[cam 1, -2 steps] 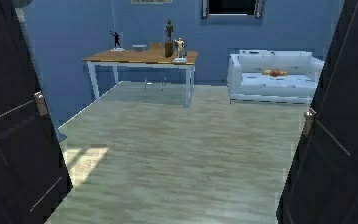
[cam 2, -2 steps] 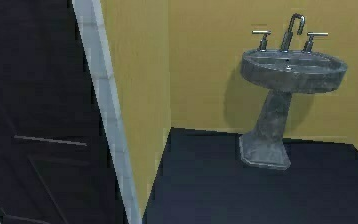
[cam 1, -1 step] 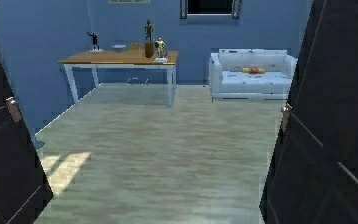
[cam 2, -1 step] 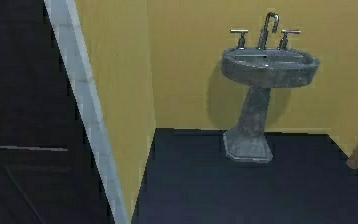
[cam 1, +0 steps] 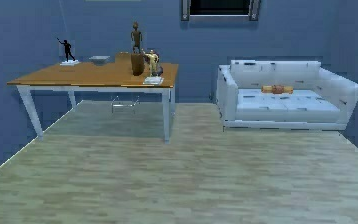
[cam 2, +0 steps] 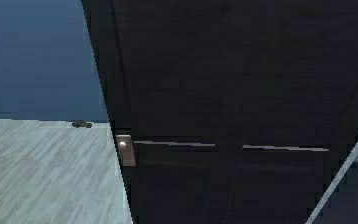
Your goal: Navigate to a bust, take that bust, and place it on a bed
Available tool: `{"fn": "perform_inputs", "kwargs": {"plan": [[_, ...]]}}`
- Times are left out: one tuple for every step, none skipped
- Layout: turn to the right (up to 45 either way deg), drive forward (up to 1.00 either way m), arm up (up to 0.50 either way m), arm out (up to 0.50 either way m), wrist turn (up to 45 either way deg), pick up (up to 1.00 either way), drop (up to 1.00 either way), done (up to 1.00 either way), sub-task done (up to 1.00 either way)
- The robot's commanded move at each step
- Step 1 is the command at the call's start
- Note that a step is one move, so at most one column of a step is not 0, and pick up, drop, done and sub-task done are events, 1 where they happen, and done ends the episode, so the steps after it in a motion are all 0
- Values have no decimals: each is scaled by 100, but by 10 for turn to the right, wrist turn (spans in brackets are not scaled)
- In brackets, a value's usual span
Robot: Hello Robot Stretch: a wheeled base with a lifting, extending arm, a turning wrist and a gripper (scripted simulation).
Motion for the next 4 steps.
{"fn": "perform_inputs", "kwargs": {"plan": [[30, 0, 0, 0, 0, 0, 0, 0, 0], [0, 50, 0, 0, 0, 0, 0, 0, 0], [150, 0, 0, 0, 0, 0, 0, 0, 0], [0, 100, 0, 0, 0, 0, 0, 0, 0]]}}
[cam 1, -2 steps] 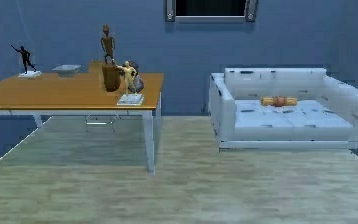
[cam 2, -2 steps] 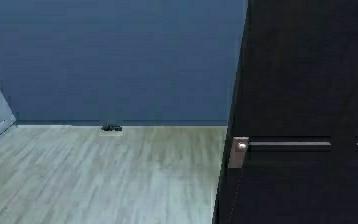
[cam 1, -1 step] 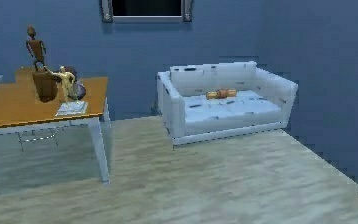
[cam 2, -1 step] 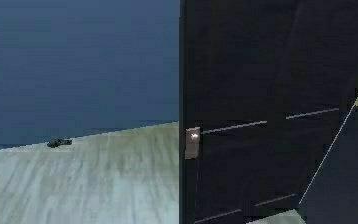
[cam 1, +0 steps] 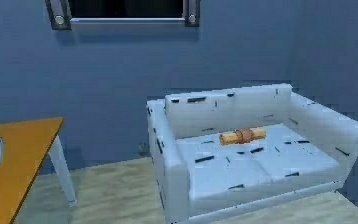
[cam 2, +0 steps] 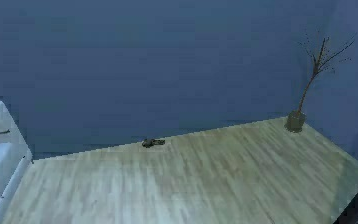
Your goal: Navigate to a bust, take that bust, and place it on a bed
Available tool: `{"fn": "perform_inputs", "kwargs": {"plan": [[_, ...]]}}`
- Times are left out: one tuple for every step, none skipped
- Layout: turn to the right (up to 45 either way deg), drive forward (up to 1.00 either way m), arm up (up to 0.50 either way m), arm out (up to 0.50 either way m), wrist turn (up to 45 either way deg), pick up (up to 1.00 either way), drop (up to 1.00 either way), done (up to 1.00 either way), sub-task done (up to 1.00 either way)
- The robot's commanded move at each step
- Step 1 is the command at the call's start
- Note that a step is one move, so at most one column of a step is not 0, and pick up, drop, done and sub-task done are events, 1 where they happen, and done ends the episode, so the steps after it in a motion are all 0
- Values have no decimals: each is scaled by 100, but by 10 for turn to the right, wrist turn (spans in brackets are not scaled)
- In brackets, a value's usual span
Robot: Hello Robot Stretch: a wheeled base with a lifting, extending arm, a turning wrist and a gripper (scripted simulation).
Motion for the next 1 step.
{"fn": "perform_inputs", "kwargs": {"plan": [[0, 20, 0, 0, 0, 0, 0, 0, 0]]}}
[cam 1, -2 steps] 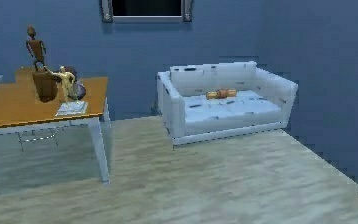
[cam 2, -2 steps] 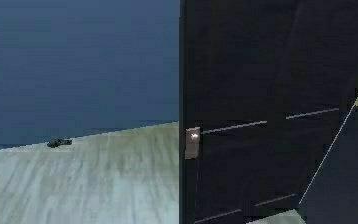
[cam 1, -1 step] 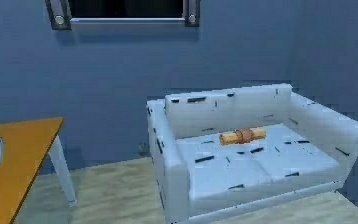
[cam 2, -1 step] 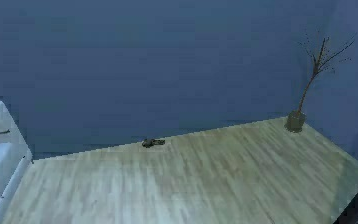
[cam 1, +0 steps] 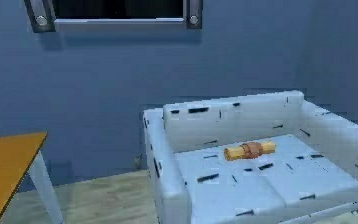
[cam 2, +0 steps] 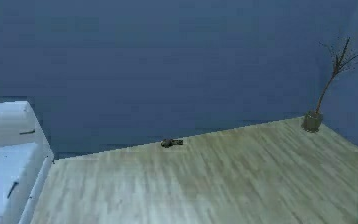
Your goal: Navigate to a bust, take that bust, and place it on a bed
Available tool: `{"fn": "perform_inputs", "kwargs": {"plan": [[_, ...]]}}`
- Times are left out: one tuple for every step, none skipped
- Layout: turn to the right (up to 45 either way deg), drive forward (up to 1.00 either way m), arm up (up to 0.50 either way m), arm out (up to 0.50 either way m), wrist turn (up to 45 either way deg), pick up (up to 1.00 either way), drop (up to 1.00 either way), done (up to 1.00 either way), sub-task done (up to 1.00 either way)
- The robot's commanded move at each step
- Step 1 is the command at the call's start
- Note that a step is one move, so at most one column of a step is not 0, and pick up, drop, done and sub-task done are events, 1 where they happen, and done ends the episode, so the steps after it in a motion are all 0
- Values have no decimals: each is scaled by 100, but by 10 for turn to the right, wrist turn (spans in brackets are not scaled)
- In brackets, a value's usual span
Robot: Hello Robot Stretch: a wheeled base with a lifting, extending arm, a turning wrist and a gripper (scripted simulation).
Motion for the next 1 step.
{"fn": "perform_inputs", "kwargs": {"plan": [[-450, 0, 0, 0, 0, 0, 0, 0, 0]]}}
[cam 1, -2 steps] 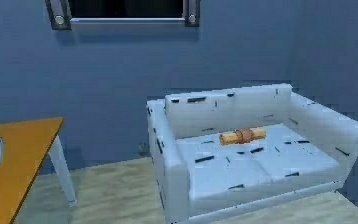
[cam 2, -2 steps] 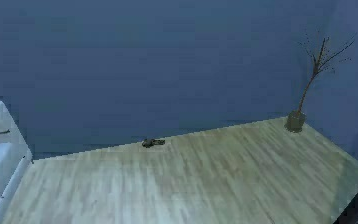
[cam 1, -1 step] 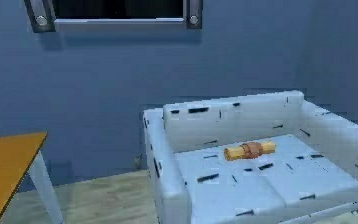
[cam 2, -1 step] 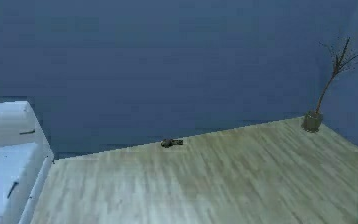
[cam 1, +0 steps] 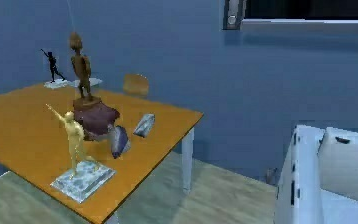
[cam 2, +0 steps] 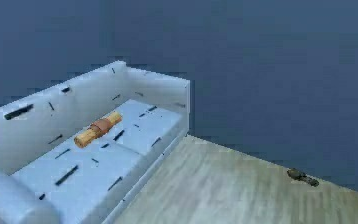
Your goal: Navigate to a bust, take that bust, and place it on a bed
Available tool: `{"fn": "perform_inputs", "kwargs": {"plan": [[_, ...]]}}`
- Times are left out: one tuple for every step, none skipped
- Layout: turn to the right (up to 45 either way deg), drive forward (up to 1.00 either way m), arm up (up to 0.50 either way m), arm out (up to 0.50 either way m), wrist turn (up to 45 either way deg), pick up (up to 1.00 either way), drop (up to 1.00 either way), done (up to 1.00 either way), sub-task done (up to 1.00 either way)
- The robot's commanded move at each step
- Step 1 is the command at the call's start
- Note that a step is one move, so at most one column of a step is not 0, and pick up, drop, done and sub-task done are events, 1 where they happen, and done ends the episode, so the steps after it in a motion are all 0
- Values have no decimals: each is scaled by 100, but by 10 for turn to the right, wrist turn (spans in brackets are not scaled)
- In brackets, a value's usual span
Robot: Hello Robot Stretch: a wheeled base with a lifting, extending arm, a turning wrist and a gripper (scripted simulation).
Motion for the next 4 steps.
{"fn": "perform_inputs", "kwargs": {"plan": [[-450, 0, 0, 0, 0, 0, 0, 0, 0], [-450, 0, 0, 0, 0, 0, 0, 0, 0], [-150, 0, 0, 0, 0, 0, 0, 0, 0], [0, 0, 50, 0, 0, 0, 0, 0, 0]]}}
